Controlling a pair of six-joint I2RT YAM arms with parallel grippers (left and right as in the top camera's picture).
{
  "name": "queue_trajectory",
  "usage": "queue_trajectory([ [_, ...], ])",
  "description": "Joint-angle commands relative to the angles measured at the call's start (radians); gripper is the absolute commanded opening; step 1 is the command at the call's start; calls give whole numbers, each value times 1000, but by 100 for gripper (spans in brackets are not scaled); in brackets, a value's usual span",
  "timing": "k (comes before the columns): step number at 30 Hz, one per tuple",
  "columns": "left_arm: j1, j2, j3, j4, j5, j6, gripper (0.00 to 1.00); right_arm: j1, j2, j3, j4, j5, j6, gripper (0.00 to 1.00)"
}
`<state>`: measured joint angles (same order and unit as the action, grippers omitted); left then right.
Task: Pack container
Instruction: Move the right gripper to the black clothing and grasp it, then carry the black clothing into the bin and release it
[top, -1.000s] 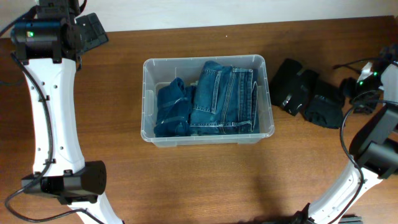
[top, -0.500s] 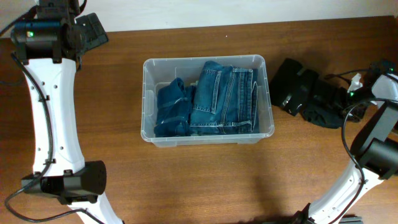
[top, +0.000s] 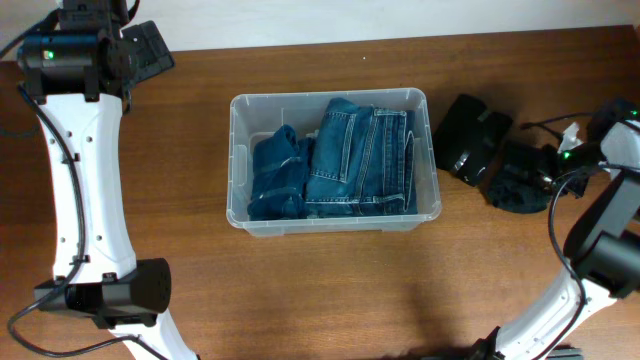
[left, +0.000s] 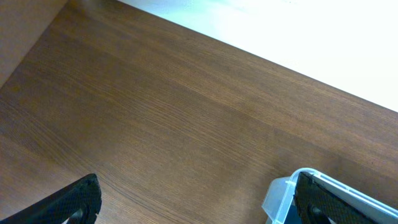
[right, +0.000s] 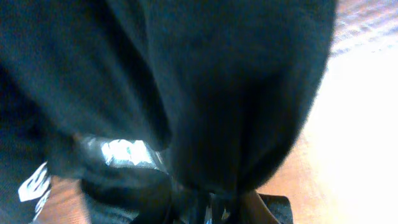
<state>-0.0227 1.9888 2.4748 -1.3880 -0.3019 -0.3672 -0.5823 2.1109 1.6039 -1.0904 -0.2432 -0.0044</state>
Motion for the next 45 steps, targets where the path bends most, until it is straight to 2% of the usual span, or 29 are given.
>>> queue_trajectory([
  [1,5,5,-6,3,0,-13,99,-6,-193,34,-23,-2,-6,19],
  [9,5,5,-6,3,0,-13,100,79,-518,70,-70,-189,-6,19],
  [13,5,5,-6,3,0,-13,99,231,-619,70,-45,-230,69,19],
  [17,5,5,-6,3,0,-13,99,426,-636,70,23,-251,162,19],
  [23,5,5,-6,3,0,-13,99,743,-562,70,235,-235,295,19],
  [29,5,5,-6,3,0,-13,99,953,-415,70,436,-169,384,19],
  [37,5,5,-6,3,0,-13,99,1083,-196,70,632,-164,414,19],
  [45,5,5,-6,3,0,-13,99,1107,-76,70,661,-92,414,20],
])
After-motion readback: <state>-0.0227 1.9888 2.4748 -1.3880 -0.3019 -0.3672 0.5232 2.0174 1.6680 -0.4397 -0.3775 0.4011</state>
